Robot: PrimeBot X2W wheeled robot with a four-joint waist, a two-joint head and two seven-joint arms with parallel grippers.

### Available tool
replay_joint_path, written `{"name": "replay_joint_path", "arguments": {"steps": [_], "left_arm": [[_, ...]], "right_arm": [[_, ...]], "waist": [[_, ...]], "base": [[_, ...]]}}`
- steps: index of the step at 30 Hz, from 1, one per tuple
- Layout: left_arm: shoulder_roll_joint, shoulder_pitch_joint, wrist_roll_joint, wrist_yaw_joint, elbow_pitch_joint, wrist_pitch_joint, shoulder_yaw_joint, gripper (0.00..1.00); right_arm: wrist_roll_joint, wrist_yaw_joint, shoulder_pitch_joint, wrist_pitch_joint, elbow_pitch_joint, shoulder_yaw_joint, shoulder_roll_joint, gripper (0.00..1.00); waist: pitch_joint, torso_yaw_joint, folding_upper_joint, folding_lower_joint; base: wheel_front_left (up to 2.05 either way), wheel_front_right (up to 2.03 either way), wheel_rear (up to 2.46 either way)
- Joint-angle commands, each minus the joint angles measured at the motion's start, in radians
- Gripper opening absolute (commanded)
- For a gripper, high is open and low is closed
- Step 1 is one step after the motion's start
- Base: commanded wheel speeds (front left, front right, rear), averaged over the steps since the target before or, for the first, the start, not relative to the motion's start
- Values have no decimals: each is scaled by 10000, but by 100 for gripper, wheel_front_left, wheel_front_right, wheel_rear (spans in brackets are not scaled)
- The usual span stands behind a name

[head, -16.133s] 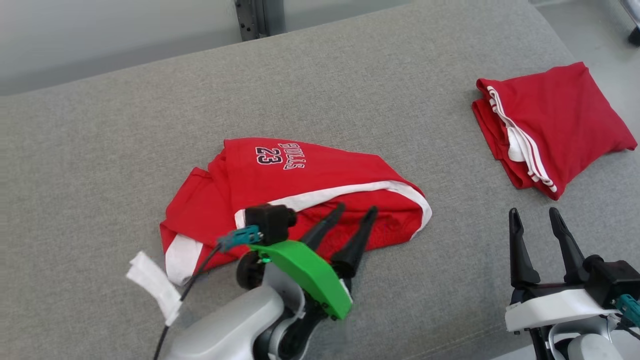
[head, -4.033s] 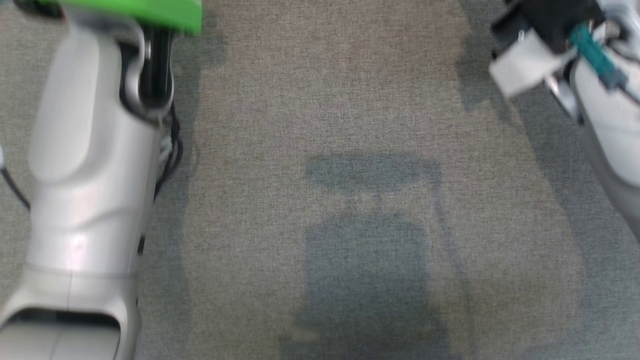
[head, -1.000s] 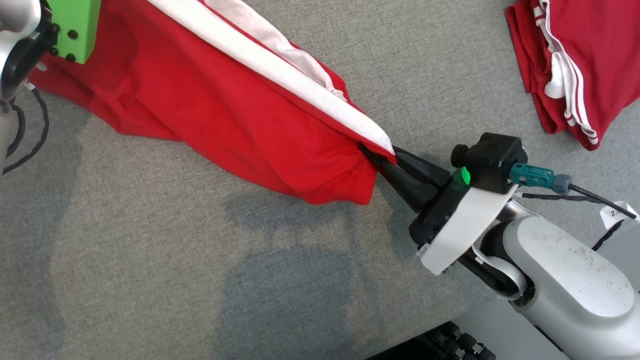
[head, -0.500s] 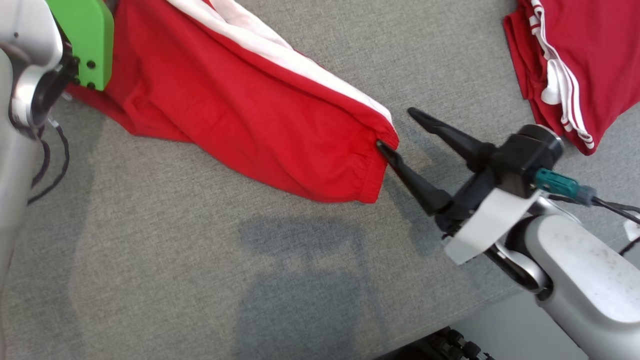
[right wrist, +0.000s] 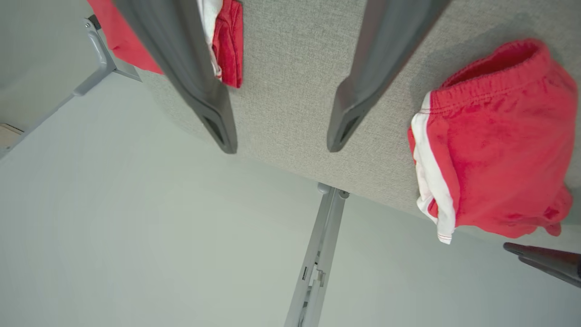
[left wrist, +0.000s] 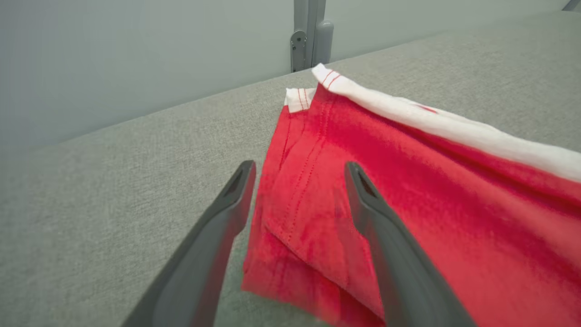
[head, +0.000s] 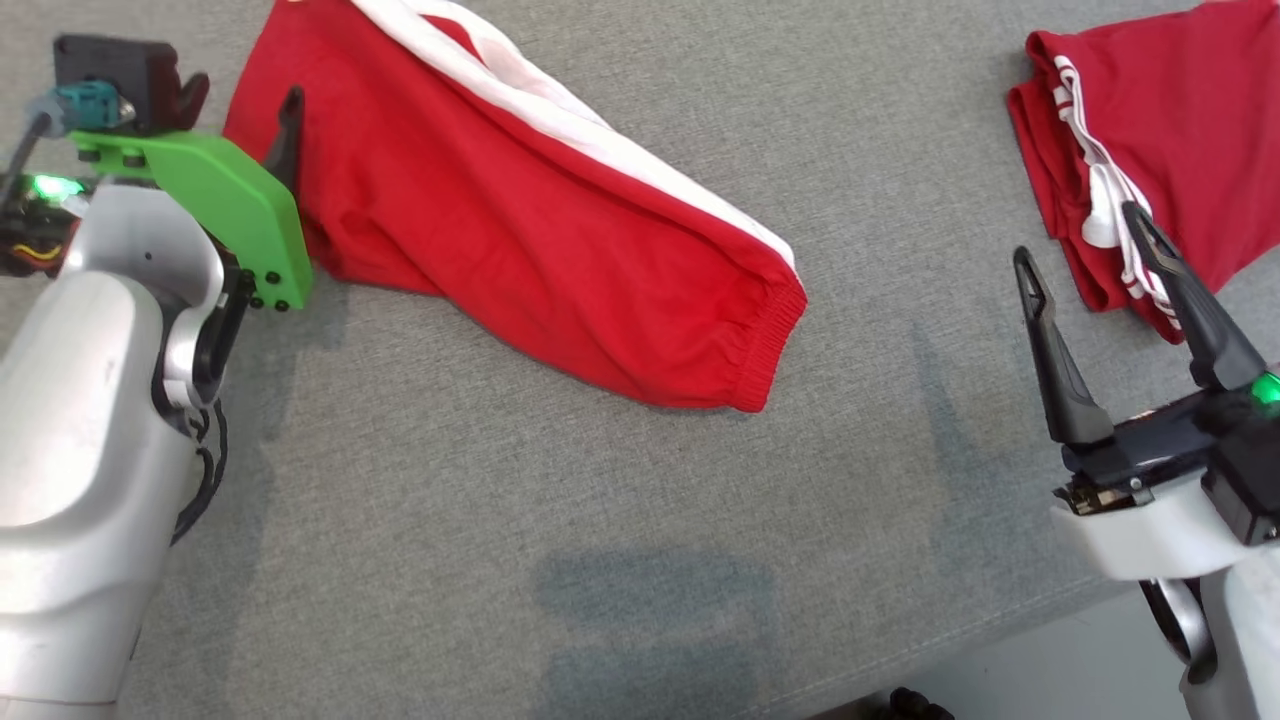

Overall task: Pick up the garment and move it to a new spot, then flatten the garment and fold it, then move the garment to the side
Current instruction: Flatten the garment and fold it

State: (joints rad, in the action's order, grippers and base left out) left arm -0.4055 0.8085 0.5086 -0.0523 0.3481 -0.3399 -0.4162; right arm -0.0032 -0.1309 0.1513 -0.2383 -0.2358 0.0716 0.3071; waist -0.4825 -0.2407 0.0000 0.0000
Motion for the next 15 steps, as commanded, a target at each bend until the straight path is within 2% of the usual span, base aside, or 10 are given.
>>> {"name": "replay_joint_path", "arguments": {"steps": [1, 4, 6, 15], "left_arm": [[61, -48, -65, -137, 172, 147, 31, 100], [155, 142, -38, -312, 768, 190, 86, 100], [298, 272, 200, -260, 1137, 50, 161, 100], [401, 590, 709, 122, 2099, -925, 48, 100]], "right_arm": [[-361, 5, -207, -151, -217, -257, -251, 100], [-794, 5, -501, -269, -515, -561, -858, 100], [-923, 4, -551, -271, -719, -525, -1143, 100], [-771, 5, -669, -267, -513, -256, -1648, 100]], "waist": [[3, 66, 0, 0], [-77, 61, 0, 0], [-140, 29, 0, 0], [-269, -51, 0, 0]], "base": [[0, 0, 0], [0, 0, 0], [0, 0, 0], [0, 0, 0]]}}
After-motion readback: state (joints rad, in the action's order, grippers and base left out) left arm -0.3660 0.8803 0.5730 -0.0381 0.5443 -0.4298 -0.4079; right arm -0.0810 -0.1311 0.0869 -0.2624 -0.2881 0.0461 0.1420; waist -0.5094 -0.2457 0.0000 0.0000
